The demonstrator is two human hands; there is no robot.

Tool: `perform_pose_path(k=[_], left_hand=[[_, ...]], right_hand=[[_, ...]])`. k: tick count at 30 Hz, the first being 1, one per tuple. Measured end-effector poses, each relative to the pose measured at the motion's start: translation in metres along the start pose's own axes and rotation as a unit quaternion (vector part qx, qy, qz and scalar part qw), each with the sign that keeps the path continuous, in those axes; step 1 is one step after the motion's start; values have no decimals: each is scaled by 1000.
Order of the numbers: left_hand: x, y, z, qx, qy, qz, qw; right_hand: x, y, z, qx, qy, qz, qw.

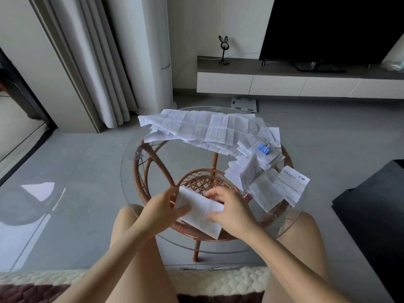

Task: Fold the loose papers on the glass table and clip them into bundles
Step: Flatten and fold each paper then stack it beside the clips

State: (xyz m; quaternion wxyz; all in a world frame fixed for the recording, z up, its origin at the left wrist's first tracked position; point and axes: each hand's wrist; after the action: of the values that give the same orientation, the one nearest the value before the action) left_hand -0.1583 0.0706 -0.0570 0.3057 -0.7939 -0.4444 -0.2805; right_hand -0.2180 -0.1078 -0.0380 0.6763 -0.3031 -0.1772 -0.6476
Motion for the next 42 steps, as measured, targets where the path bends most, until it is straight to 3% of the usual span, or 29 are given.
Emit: perform_pose_path(k=[3,5,10,18,22,25,28,31,42], left_hand=[[16,-1,-21,-8,-197,34,980],[26,2,-43,-22,-241,31,970],[43,30,-99,-68,-243,35,967],[50,109,-175,-42,-246,8,968],[45,149,-194,-10,-316,-9,949],[41,169,-199,23,-374,-16,927],[36,183,-197,32,-426,34,903],[29,192,-194,71,-455,50,886],[-18,208,-187,210,-329,43,920]], right_hand=[[25,-5,0,3,61,0,998],[47,-7,1,-6,110,2,994],[101,-2,1,-2,202,-18,979],[185,34,-32,-45,343,-122,930],[207,69,-59,-73,395,-231,886],[206,98,-83,-99,265,-267,921],[196,118,-95,-120,55,-169,977],[186,133,-100,-145,-88,-100,980],[176,147,-113,-127,-43,-133,982]])
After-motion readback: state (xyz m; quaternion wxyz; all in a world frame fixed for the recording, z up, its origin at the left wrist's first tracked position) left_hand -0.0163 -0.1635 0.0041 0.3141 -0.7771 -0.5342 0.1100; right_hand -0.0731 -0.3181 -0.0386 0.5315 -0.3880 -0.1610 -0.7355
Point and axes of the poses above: each hand's wrist, its own y-axis towards the middle knuckle, its own x-axis out of the back of the hand, z = x × y, and after that the axes turned 6 degrees about z, right-handed
